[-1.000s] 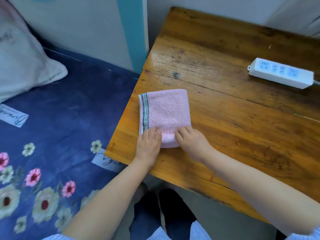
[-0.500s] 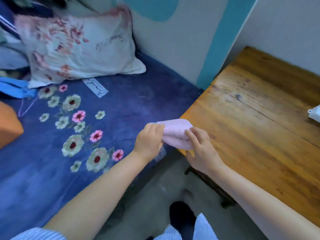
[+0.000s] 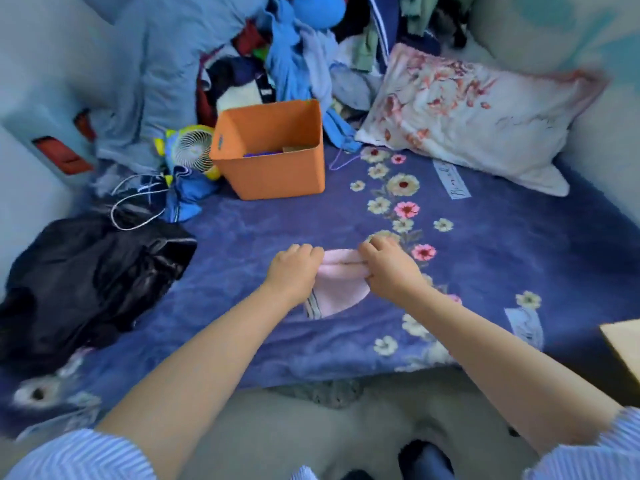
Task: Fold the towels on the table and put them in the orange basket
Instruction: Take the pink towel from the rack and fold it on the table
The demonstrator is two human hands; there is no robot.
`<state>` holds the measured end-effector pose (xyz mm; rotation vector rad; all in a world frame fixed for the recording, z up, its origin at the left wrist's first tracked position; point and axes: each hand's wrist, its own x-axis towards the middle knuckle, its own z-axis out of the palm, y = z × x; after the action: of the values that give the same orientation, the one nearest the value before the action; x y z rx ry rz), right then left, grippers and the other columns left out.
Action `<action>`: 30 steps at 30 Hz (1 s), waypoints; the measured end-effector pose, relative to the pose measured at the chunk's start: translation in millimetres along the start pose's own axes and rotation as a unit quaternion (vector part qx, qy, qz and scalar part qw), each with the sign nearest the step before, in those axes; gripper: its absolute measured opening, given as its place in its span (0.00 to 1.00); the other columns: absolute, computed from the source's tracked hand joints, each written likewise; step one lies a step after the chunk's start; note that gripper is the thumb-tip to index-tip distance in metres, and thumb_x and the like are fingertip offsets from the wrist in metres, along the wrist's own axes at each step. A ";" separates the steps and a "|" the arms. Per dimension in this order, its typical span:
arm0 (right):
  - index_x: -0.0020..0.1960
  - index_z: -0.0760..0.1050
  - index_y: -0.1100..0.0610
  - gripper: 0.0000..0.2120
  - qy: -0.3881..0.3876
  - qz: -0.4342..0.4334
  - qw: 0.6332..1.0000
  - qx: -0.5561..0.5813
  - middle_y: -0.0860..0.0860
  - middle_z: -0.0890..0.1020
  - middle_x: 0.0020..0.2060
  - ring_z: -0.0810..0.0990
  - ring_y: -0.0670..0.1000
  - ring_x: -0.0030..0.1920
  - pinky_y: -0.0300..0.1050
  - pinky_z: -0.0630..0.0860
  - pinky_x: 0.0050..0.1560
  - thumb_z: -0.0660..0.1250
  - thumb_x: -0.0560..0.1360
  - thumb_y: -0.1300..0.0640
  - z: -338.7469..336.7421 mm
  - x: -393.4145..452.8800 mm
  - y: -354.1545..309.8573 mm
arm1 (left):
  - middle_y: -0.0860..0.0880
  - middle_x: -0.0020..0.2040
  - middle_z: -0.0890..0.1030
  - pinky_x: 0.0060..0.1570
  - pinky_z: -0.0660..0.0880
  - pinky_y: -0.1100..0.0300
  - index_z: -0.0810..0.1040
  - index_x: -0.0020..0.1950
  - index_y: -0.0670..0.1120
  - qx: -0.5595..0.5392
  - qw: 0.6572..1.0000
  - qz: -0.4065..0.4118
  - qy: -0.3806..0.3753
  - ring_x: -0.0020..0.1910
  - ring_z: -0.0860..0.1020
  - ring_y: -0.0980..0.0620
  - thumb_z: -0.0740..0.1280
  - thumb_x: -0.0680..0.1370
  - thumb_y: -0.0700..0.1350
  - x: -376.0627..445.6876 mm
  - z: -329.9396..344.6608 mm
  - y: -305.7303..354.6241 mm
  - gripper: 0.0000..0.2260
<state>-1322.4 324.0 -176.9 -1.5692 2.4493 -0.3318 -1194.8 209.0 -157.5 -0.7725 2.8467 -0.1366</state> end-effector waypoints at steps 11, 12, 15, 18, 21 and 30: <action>0.55 0.68 0.61 0.12 -0.056 -0.098 0.992 -0.049 0.57 0.71 0.53 0.69 0.57 0.56 0.45 0.65 0.37 0.61 0.71 0.65 -19.6 162.4 -101.1 | 0.43 0.56 0.74 0.42 0.66 0.54 0.69 0.56 0.41 -0.026 0.994 -0.110 -0.006 0.55 0.73 0.42 0.58 0.74 0.32 47.4 -10.6 -156.0 0.12; 0.54 0.68 0.61 0.12 -0.057 -0.102 0.992 -0.047 0.56 0.71 0.54 0.69 0.56 0.56 0.45 0.66 0.38 0.62 0.71 0.64 -24.7 187.8 -100.9 | 0.43 0.56 0.74 0.42 0.67 0.54 0.69 0.56 0.41 -0.029 0.993 -0.114 -0.003 0.56 0.73 0.42 0.58 0.75 0.33 67.0 -15.2 -169.4 0.11; 0.51 0.69 0.60 0.09 -0.064 -0.107 0.992 -0.029 0.57 0.72 0.54 0.71 0.57 0.56 0.44 0.67 0.40 0.63 0.71 0.63 -41.8 249.8 -95.8 | 0.42 0.56 0.74 0.42 0.67 0.53 0.69 0.56 0.41 -0.058 0.990 -0.126 0.005 0.56 0.73 0.41 0.58 0.75 0.34 117.2 -32.2 -197.4 0.11; 0.54 0.71 0.60 0.13 -0.060 -0.100 0.993 -0.001 0.57 0.73 0.54 0.72 0.57 0.54 0.45 0.70 0.44 0.65 0.70 0.61 -58.0 309.1 -86.0 | 0.42 0.54 0.74 0.40 0.66 0.54 0.70 0.55 0.41 -0.080 0.988 -0.131 0.028 0.54 0.73 0.41 0.59 0.75 0.35 165.7 -44.3 -222.5 0.10; 0.58 0.72 0.60 0.17 -0.055 -0.095 0.993 0.044 0.57 0.73 0.53 0.73 0.56 0.53 0.43 0.69 0.47 0.66 0.70 0.61 -71.7 365.5 -78.0 | 0.43 0.52 0.75 0.42 0.70 0.52 0.72 0.53 0.40 -0.111 0.984 -0.132 0.052 0.51 0.74 0.42 0.59 0.74 0.37 213.6 -50.8 -249.1 0.08; 0.55 0.72 0.59 0.13 -0.071 -0.106 0.991 0.035 0.57 0.73 0.51 0.73 0.55 0.49 0.41 0.69 0.42 0.65 0.71 0.62 -83.0 502.9 -77.0 | 0.43 0.52 0.77 0.39 0.63 0.56 0.71 0.52 0.41 -0.084 0.984 -0.136 0.075 0.52 0.75 0.42 0.61 0.74 0.39 336.4 -57.3 -326.5 0.08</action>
<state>-1486.5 -159.1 -103.5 -1.7630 2.1468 -0.3246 -1330.9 -240.6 -109.4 -1.2364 2.9037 0.0095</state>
